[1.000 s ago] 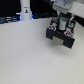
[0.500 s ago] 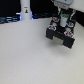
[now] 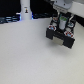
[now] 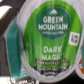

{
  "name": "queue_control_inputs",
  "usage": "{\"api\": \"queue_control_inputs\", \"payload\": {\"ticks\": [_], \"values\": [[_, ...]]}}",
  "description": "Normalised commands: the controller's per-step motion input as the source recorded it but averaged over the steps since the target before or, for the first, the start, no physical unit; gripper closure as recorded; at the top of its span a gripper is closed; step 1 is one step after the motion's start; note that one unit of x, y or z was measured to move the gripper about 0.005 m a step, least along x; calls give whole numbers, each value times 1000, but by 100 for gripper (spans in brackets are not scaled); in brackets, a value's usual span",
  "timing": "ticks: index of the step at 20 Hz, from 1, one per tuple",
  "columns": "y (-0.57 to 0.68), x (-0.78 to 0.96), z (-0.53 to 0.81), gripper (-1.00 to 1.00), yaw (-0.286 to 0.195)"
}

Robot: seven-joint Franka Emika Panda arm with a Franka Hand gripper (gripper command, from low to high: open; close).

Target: Open the kcup holder, insert the kcup into the holder, and close the kcup holder

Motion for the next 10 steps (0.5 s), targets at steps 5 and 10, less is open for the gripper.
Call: {"api": "queue_control_inputs", "payload": {"ticks": [5,10], "values": [[-26,-158,-35,100,3],[59,-47,344,100,0]]}}
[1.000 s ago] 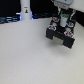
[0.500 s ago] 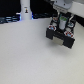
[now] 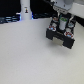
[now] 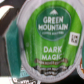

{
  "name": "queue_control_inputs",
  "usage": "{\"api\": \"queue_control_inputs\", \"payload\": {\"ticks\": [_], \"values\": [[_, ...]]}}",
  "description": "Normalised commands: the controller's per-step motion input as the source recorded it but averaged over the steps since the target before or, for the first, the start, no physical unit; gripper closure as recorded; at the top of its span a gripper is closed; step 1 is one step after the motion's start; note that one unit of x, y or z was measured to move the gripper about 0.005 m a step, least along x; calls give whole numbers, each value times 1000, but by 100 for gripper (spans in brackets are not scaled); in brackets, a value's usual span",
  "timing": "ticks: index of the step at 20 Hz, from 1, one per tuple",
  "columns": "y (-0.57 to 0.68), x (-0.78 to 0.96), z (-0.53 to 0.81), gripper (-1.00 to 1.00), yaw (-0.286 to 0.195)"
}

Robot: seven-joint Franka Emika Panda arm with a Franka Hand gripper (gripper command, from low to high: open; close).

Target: Open the kcup holder, insert the kcup into the holder, and close the kcup holder

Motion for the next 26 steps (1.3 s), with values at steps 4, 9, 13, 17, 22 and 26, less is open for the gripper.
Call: {"api": "queue_control_inputs", "payload": {"ticks": [4,9,13,17,22,26], "values": [[-26,-199,-1,100,8],[-55,-49,-154,100,-8],[-50,-17,-154,100,-19],[-54,-78,-205,100,-9],[43,-100,-17,100,2],[144,-245,59,100,4]]}}
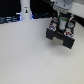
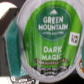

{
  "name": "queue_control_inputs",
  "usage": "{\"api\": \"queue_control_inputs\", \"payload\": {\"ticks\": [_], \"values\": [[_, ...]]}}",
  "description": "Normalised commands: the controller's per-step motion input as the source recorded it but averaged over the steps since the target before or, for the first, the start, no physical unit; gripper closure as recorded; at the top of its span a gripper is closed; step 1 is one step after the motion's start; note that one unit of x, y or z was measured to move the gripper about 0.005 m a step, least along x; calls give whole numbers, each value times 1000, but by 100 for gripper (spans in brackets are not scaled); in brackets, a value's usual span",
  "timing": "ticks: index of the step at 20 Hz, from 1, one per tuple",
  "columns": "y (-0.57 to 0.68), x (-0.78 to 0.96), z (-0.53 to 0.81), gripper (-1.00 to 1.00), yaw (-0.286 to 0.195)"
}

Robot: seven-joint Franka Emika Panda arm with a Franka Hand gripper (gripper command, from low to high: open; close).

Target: Open the kcup holder, insert the kcup into the holder, and close the kcup holder

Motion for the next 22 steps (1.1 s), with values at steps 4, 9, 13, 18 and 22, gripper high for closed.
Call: {"api": "queue_control_inputs", "payload": {"ticks": [4,9,13,18,22], "values": [[-40,-189,9,100,0],[-56,-130,-11,100,-3],[-49,-97,-47,100,-9],[-63,-89,-9,100,-13],[-214,-256,20,100,-8]]}}
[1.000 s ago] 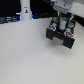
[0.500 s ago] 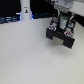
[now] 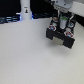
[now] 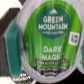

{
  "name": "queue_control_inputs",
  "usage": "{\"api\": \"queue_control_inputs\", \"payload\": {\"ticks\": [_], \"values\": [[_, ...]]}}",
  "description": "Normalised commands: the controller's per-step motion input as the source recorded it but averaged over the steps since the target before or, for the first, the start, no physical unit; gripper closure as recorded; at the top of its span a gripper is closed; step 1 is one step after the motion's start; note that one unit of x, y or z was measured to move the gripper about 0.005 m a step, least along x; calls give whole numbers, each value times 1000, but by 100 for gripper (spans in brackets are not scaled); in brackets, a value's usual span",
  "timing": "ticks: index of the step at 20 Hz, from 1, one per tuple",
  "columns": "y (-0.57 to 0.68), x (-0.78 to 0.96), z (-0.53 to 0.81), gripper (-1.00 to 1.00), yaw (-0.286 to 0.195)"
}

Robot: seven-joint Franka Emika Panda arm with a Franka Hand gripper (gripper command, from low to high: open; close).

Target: Open the kcup holder, insert the kcup into the holder, and close the kcup holder

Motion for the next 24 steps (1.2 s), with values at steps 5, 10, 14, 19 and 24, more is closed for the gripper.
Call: {"api": "queue_control_inputs", "payload": {"ticks": [5,10,14,19,24], "values": [[-69,-105,-38,100,-7],[-94,-112,-3,100,-5],[-229,-173,244,100,-2],[-143,-61,36,100,-5],[-16,56,-99,100,-16]]}}
